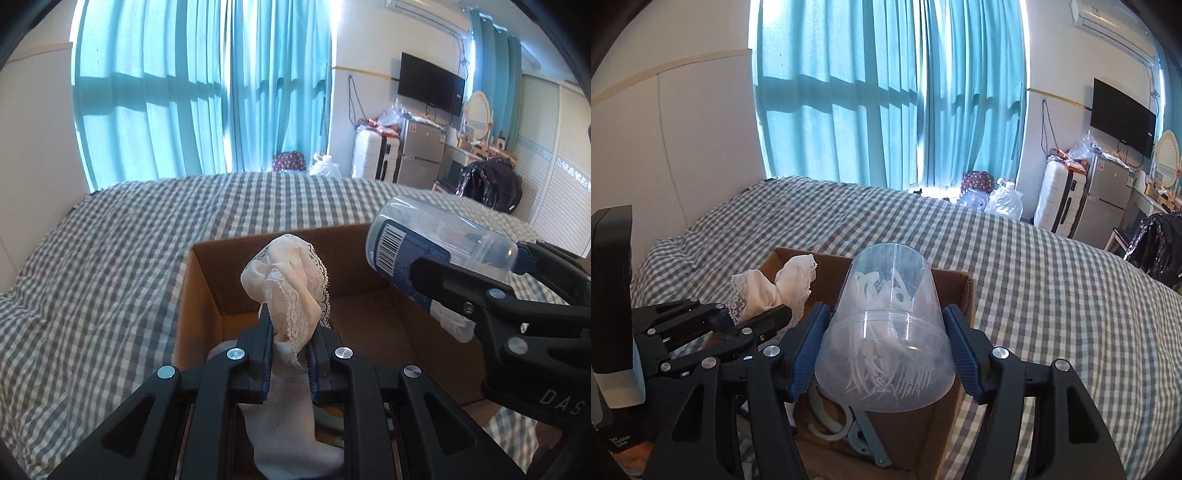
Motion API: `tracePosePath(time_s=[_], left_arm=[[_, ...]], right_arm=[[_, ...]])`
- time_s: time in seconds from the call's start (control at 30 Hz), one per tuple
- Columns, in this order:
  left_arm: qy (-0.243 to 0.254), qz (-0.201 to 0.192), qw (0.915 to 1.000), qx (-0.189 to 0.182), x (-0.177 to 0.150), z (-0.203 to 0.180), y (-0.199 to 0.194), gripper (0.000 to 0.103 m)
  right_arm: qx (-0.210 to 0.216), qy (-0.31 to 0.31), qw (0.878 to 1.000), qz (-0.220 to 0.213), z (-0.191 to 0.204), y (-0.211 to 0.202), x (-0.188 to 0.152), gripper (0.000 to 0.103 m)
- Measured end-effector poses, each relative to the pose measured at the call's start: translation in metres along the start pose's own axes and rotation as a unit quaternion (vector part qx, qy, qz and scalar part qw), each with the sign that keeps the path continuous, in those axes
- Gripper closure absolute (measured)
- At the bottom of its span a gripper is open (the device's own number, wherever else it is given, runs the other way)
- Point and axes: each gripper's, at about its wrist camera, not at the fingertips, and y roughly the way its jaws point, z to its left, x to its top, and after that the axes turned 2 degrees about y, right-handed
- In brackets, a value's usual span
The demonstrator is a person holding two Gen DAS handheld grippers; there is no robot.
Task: Organize objects
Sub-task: 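Lower cloth and cup into the box and open both grippers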
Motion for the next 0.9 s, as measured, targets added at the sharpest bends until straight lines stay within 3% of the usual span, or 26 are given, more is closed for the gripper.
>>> tracePosePath(time_s=[0.33, 0.4, 0.47, 0.53, 0.7, 0.87, 0.9], left_arm=[[0.015, 0.018, 0.9997, -0.008, -0.012, -0.009, 0.007, 0.084], [0.017, 0.018, 0.9996, -0.009, -0.011, -0.009, 0.004, 0.073], [0.012, 0.014, 0.9998, -0.009, -0.013, -0.009, -0.003, 0.045], [0.001, 0.003, 1.0000, 0.000, -0.011, -0.007, -0.011, 0.035], [-0.033, 0.001, 0.9994, 0.007, -0.006, 0.004, -0.041, 0.035], [-0.027, -0.046, 0.9981, 0.029, 0.002, 0.000, -0.105, 0.008], [-0.026, -0.055, 0.9976, 0.033, 0.003, 0.000, -0.116, 0.007]], right_arm=[[0.007, 0.028, 1.000, 0.012, -0.008, 0.013, -0.009, 0.040], [0.010, 0.030, 0.999, -0.004, -0.010, 0.000, -0.008, 0.040], [0.013, 0.032, 0.999, -0.016, -0.011, -0.014, -0.005, 0.038], [0.007, 0.037, 0.999, -0.028, -0.011, -0.030, -0.002, 0.029], [0.009, 0.033, 0.999, -0.037, -0.004, -0.075, 0.002, 0.026], [-0.005, 0.011, 0.998, -0.054, 0.006, -0.133, 0.004, 0.020], [-0.006, 0.008, 0.998, -0.057, 0.008, -0.147, 0.004, 0.019]])
